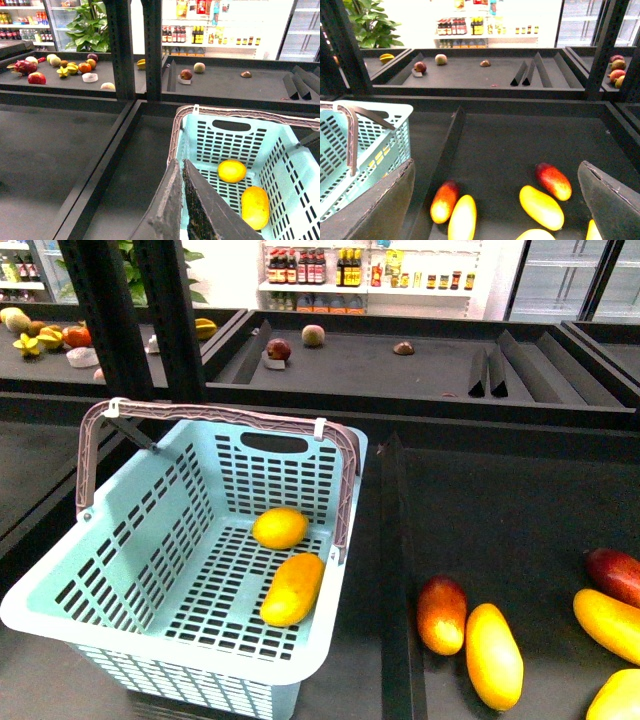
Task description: Pick lemon and mango into basket
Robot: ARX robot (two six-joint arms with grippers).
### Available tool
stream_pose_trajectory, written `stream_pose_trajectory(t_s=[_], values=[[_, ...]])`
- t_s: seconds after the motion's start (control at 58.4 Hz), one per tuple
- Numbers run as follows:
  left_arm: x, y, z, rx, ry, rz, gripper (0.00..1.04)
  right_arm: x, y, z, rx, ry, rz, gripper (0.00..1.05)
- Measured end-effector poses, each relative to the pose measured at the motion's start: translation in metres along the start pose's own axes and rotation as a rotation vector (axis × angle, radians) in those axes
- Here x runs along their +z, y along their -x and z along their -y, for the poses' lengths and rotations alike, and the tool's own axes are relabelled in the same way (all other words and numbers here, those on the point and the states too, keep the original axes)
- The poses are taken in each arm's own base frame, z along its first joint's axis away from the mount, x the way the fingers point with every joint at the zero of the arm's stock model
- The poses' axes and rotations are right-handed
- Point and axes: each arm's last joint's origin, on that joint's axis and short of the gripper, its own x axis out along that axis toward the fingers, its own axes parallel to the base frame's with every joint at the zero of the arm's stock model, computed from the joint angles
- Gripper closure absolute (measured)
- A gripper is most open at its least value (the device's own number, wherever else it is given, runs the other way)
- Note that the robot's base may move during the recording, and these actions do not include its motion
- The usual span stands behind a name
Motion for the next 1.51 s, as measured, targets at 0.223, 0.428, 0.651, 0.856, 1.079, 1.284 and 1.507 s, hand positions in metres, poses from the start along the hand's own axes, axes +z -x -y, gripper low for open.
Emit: stream_pose_trajectory(t_s=[0.223,0.428,0.651,0.856,1.079,1.284,1.507], values=[[0.001,0.008,0.0,0.0,0.0,0.004,1.02,0.0,0.0,0.0,0.0,0.0,0.0,0.09],[0.001,0.014,0.0,0.0,0.0,0.005,1.02,0.0,0.0,0.0,0.0,0.0,0.0,0.09],[0.001,0.019,0.0,0.0,0.0,0.005,1.02,0.0,0.0,0.0,0.0,0.0,0.0,0.09],[-0.002,0.03,0.0,0.0,0.0,-0.001,1.02,0.0,0.0,0.0,0.0,0.0,0.0,0.09],[-0.002,0.03,0.0,0.0,0.0,0.0,1.02,0.0,0.0,0.0,0.0,0.0,0.0,0.09],[-0.002,0.03,0.0,0.0,0.0,0.0,1.01,0.0,0.0,0.0,0.0,0.0,0.0,0.09],[-0.002,0.03,0.0,0.0,0.0,0.0,0.49,0.0,0.0,0.0,0.0,0.0,0.0,0.09]])
